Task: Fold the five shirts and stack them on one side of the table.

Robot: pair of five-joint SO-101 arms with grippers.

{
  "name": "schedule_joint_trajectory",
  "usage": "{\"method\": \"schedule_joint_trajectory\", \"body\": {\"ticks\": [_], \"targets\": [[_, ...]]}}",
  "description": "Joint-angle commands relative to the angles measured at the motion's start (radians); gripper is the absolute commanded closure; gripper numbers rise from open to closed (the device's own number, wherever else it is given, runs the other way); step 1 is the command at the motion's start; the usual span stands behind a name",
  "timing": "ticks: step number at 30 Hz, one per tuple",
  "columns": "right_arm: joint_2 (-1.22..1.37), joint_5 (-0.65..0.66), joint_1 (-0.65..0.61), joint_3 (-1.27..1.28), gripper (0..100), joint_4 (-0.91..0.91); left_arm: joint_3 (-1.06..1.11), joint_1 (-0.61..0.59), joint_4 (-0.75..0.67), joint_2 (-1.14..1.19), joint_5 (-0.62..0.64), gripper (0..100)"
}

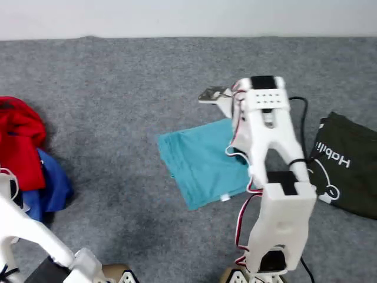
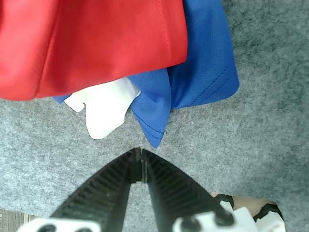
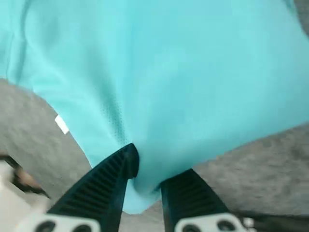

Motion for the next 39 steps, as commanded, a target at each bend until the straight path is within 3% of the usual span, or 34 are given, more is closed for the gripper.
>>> {"method": "schedule_joint_trajectory", "body": {"ticks": [1, 10, 16, 19, 27, 36, 39], "targets": [[-0.03, 0.141, 0.027, -0.124, 99.0, -0.079, -0.005, 0.008, -0.014, -0.032, 0.012, 99], [0.082, 0.196, -0.077, -0.242, 99.0, -0.332, -0.005, 0.008, -0.009, -0.032, 0.012, 99], [0.108, 0.195, -0.11, -0.245, 98.4, -0.406, -0.007, 0.008, -0.009, -0.034, 0.012, 99], [0.104, 0.161, -0.105, -0.247, 93.1, -0.426, -0.007, 0.008, -0.009, -0.034, 0.012, 99], [0.067, -0.393, -0.094, -0.247, 78.1, -0.452, -0.007, 0.008, -0.008, -0.034, 0.012, 99], [0.004, -0.842, -0.113, -0.247, 77.3, -0.34, -0.007, 0.009, -0.014, -0.032, 0.011, 99], [-0.019, -1.051, -0.127, -0.247, 77.2, -0.321, -0.005, 0.009, -0.009, -0.032, 0.011, 99]]}}
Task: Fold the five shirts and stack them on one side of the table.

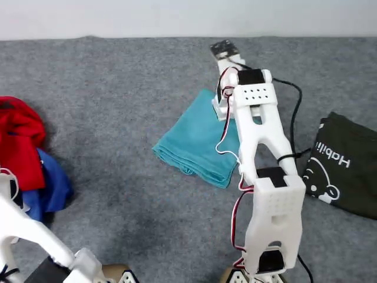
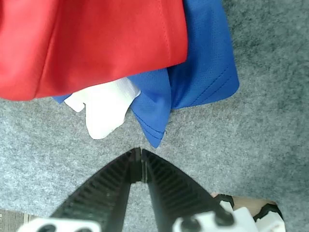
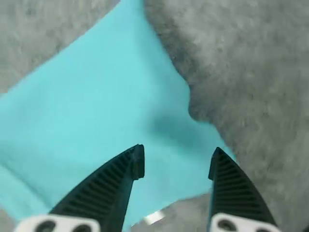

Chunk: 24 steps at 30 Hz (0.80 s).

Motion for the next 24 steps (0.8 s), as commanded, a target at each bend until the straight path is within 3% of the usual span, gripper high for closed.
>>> {"method": "schedule_joint_trajectory", "body": {"ticks": [1, 7, 12, 24], "targets": [[-0.097, -0.259, -0.024, -0.063, 77.2, 0.021, -0.005, 0.009, -0.009, -0.032, 0.011, 99], [-0.14, -0.534, -0.076, -0.063, 75.3, 0.159, -0.004, 0.008, -0.009, -0.032, 0.008, 99], [-0.108, -0.71, -0.102, -0.063, 57.0, 0.269, -0.004, 0.008, -0.009, -0.032, 0.008, 99], [0.119, -0.781, -0.104, -0.063, 54.2, -0.016, -0.007, 0.008, -0.008, -0.032, 0.006, 99]]}}
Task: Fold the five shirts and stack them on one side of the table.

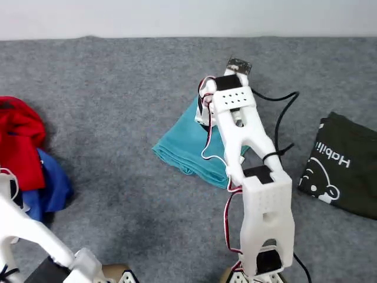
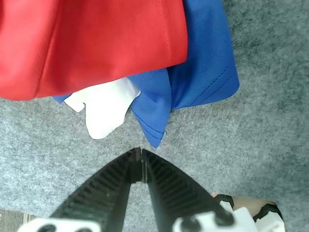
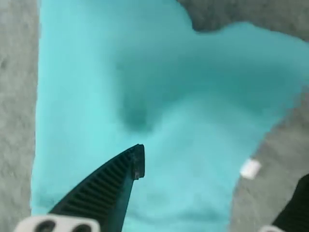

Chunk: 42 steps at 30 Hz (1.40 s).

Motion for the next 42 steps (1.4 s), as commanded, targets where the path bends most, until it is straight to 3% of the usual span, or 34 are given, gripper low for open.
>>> {"method": "schedule_joint_trajectory", "body": {"ticks": [1, 13, 15, 22, 27, 37, 42], "targets": [[0.024, -0.029, -0.004, -0.061, 54.2, -0.088, -0.007, 0.009, -0.008, -0.032, 0.006, 99], [0.206, -0.126, -0.016, -0.061, 55.1, -0.13, -0.007, 0.009, -0.009, -0.032, 0.006, 99], [0.214, -0.141, -0.015, -0.061, 59.9, -0.116, -0.007, 0.009, -0.011, -0.032, 0.006, 99], [0.214, -0.127, -0.012, -0.061, 90.2, -0.087, -0.007, 0.009, -0.011, -0.032, 0.006, 99], [0.208, -0.041, -0.01, -0.061, 99.1, -0.051, -0.007, 0.009, -0.012, -0.032, 0.006, 99], [-0.059, 0.196, 0.058, -0.061, 98.9, 0.104, -0.007, 0.009, -0.009, -0.032, 0.006, 99], [-0.196, 0.48, 0.113, -0.061, 98.9, 0.216, -0.007, 0.009, -0.009, -0.032, 0.006, 99]]}}
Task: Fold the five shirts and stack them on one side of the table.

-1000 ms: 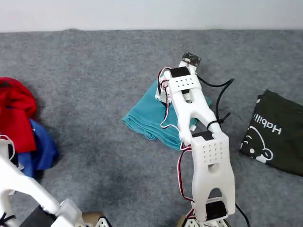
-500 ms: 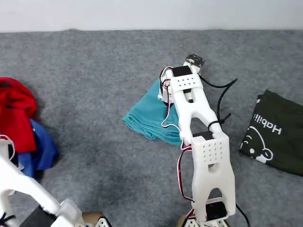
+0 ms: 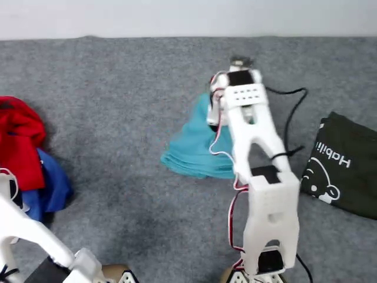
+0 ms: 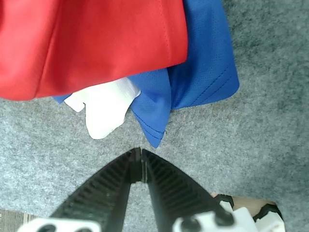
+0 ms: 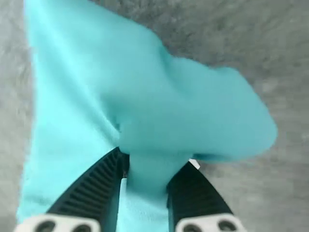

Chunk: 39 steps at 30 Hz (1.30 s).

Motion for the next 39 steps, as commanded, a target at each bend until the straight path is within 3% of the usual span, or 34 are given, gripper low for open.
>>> {"method": "schedule_joint_trajectory", "body": {"ticks": [1, 4, 11, 26, 39], "targets": [[-0.156, 0.236, 0.047, -0.015, 98.9, 0.091, -0.007, 0.009, -0.009, -0.032, 0.006, 99], [-0.211, 0.358, 0.085, -0.015, 98.9, 0.173, -0.007, 0.009, -0.009, -0.032, 0.006, 99], [-0.36, 0.506, 0.262, 0.002, 98.9, 0.188, -0.007, 0.009, -0.008, -0.032, 0.005, 99], [-0.447, 0.738, 0.578, 0.0, 98.9, 0.185, -0.007, 0.009, -0.008, -0.032, 0.005, 99], [-0.272, 0.809, 0.742, 0.002, 98.9, 0.053, -0.007, 0.009, -0.008, -0.032, 0.005, 99]]}}
